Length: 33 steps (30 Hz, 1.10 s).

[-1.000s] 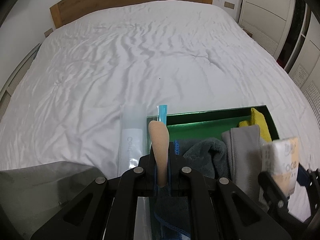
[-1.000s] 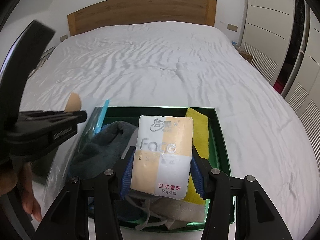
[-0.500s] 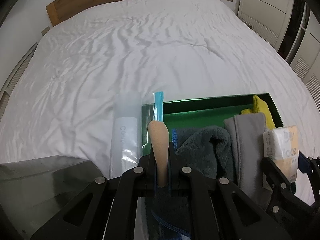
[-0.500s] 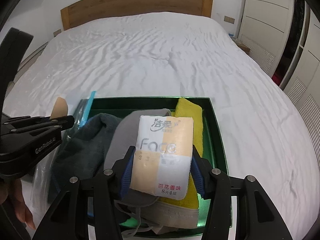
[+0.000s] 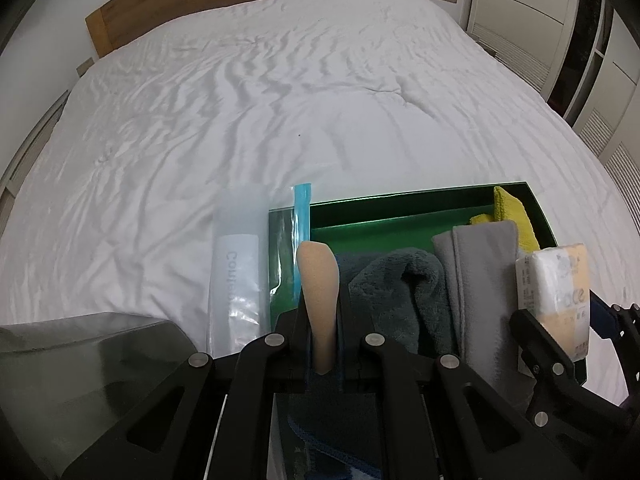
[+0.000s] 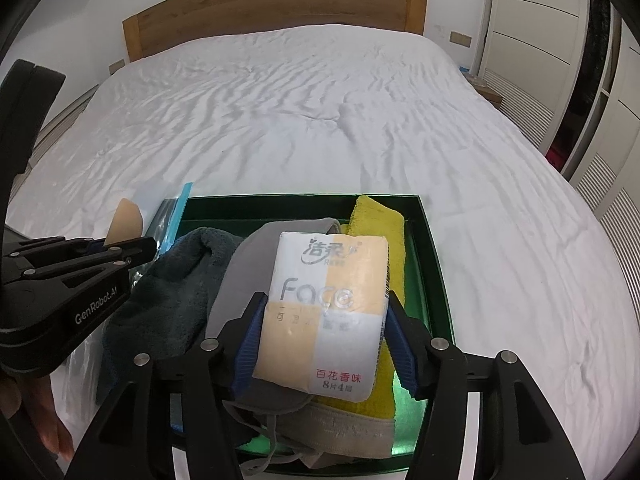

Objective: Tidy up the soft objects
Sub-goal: 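Lower the sponge and tissue pack into the green tray and open both tools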

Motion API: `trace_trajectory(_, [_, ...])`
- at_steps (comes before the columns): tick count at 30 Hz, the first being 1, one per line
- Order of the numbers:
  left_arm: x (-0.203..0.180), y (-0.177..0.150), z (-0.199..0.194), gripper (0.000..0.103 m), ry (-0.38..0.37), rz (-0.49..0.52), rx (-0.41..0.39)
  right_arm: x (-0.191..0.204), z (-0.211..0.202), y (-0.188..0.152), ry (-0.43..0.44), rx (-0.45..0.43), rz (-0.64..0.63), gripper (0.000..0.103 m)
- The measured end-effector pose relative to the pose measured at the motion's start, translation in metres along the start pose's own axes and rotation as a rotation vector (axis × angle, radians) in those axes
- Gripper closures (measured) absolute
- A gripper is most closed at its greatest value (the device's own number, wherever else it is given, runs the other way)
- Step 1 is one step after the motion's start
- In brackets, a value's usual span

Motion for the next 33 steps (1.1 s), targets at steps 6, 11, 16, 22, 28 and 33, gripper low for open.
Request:
trace_trajectory(6, [-0.001,-0.001,0.002,0.096,-0.001,-0.001,0.013,0.002,0.0,0.0,0.0,0.002,-0.005,0.046])
trace_trajectory(11, [-0.004,-0.005,0.006,0.096,-0.007,0.018,0.033,0.003,0.002,0.0,-0.002,0.009,-0.014,0.043])
trace_trajectory(16, [-0.004,-0.004,0.003,0.092,-0.019,0.01,0.016,0.004,-0.002,0.001,0.006,-0.005,-0.02,0.037])
trace_trajectory(22, [0.002,0.004,-0.008,0.077,0.002,0.008,-0.022,0.007,-0.009,0.002,0.019,-0.021,-0.028,0.034])
trace_trajectory(28, [0.008,0.008,-0.015,0.077,0.001,-0.002,-0.04,0.005,-0.018,0.003,0.016,-0.043,-0.012,0.033])
trace_trajectory(33, [0.007,0.008,-0.022,0.077,-0.007,-0.001,-0.053,0.008,-0.02,0.002,0.007,-0.045,-0.013,0.031])
Point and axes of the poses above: each gripper's, at about its wrist camera, not at the fingertips, and z roughly the way its jaws point, x to its left, y to its top, the point moved 8 cm from there along z, roughly the way its jaws point, and after that the axes turned 14 degrees about z, right-handed, at the moved point
